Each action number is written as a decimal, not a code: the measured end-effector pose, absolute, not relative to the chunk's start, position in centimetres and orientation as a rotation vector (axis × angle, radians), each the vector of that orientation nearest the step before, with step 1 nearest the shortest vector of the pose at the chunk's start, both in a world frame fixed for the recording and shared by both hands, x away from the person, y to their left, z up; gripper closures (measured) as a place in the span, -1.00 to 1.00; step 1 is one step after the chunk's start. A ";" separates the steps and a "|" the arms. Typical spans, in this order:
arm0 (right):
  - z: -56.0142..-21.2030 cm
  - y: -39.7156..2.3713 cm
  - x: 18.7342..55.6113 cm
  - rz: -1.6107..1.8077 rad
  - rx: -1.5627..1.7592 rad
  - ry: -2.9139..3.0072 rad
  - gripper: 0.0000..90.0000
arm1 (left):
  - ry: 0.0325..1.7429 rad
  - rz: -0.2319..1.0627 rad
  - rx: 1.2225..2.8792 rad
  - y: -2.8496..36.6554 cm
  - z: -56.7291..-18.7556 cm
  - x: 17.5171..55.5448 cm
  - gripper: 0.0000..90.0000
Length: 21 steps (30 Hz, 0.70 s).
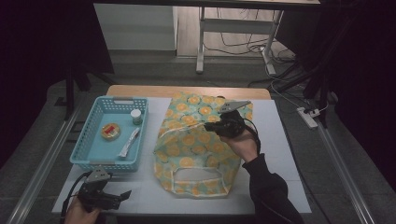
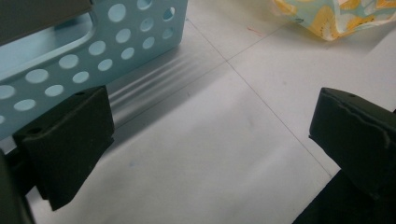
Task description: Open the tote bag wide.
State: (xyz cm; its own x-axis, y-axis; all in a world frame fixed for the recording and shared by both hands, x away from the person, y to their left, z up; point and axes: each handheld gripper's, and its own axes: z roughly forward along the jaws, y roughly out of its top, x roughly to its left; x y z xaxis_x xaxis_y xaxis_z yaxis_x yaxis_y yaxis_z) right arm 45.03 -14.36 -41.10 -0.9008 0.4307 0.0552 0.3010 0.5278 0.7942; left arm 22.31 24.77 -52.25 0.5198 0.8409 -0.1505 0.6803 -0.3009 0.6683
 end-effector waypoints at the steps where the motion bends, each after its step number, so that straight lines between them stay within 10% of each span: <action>1: -41.0 -14.3 45.1 1.321 0.633 2.615 1.00 | 1.235 0.299 2.067 24.8 -52.3 22.3 -0.99; 21: -39.4 -14.0 45.5 1.428 0.602 2.542 1.00 | 1.238 0.277 2.018 25.4 -52.2 22.2 -1.00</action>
State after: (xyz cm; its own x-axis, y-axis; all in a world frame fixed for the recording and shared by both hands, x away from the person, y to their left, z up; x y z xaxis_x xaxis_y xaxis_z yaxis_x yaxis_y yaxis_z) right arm 45.52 -13.99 -39.37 -0.9053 0.4215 0.0533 0.2648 0.4617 0.8466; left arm 22.24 25.36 -52.21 0.5111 0.8388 -0.1874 0.6791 -0.2605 0.6863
